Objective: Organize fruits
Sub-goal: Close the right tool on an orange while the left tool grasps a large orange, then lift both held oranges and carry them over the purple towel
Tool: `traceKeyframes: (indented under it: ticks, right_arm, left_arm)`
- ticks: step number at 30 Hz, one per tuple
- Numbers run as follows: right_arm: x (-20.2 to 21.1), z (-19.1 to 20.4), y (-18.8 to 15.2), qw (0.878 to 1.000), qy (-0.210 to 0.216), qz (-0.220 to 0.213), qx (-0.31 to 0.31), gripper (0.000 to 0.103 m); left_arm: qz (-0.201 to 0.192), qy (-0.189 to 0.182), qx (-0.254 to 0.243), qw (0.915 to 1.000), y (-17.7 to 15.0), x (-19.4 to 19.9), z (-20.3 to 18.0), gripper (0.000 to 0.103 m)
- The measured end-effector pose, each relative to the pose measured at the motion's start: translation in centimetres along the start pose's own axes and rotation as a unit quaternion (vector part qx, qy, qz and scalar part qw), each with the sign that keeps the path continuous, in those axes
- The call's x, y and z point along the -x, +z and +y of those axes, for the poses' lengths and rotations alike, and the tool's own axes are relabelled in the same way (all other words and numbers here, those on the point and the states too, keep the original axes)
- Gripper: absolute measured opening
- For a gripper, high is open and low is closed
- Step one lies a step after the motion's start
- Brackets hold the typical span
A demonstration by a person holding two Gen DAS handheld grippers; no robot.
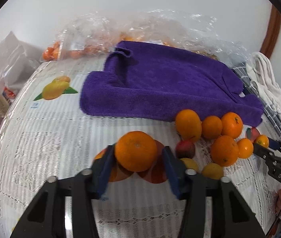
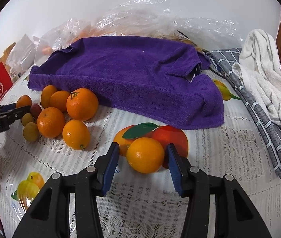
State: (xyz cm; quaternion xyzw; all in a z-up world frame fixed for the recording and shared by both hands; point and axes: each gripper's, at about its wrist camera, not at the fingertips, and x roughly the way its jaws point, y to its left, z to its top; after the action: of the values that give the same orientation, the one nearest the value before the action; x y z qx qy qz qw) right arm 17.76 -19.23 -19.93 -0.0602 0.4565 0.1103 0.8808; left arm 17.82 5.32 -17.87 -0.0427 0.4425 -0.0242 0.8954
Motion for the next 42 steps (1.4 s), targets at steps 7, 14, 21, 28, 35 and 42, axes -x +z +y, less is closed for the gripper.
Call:
traceKeyframes:
  ticks: [7, 14, 21, 28, 35, 42]
  right_arm:
    - [0.4, 0.8, -0.2, 1.0, -0.008, -0.009, 0.021, 0.035]
    - [1.2, 0.0, 0.1, 1.0, 0.014, -0.014, -0.012, 0.035]
    - [3.9, -0.1, 2.6, 0.999, 0.012, -0.029, -0.043, 0.035]
    - [6.5, 0.8, 5.7, 0.997, 0.012, -0.062, -0.042, 0.035]
    - [7.8, 0.6, 9.8, 0.995, 0.019, -0.088, -0.051, 0.035]
    - [6.9, -0.3, 14.5, 0.993, 0.012, -0.103, -0.059, 0.035]
  left_arm:
    - [-0.029, -0.034, 0.019, 0.9988, 0.0, 1.0, 0.5, 0.038]
    - [-0.061, -0.056, 0.014, 0.9964, 0.0, 2.8, 0.4, 0.038]
    - [-0.076, -0.069, 0.032, 0.9942, 1.3, 6.0, 1.3, 0.038]
    - [-0.094, -0.081, 0.045, 0.9913, 4.6, 9.5, 1.4, 0.038]
    - [-0.114, -0.079, 0.047, 0.9892, 9.6, 10.4, 0.4, 0.038]
    - [-0.108, -0.062, 0.044, 0.9912, 13.5, 8.5, -0.9, 0.038]
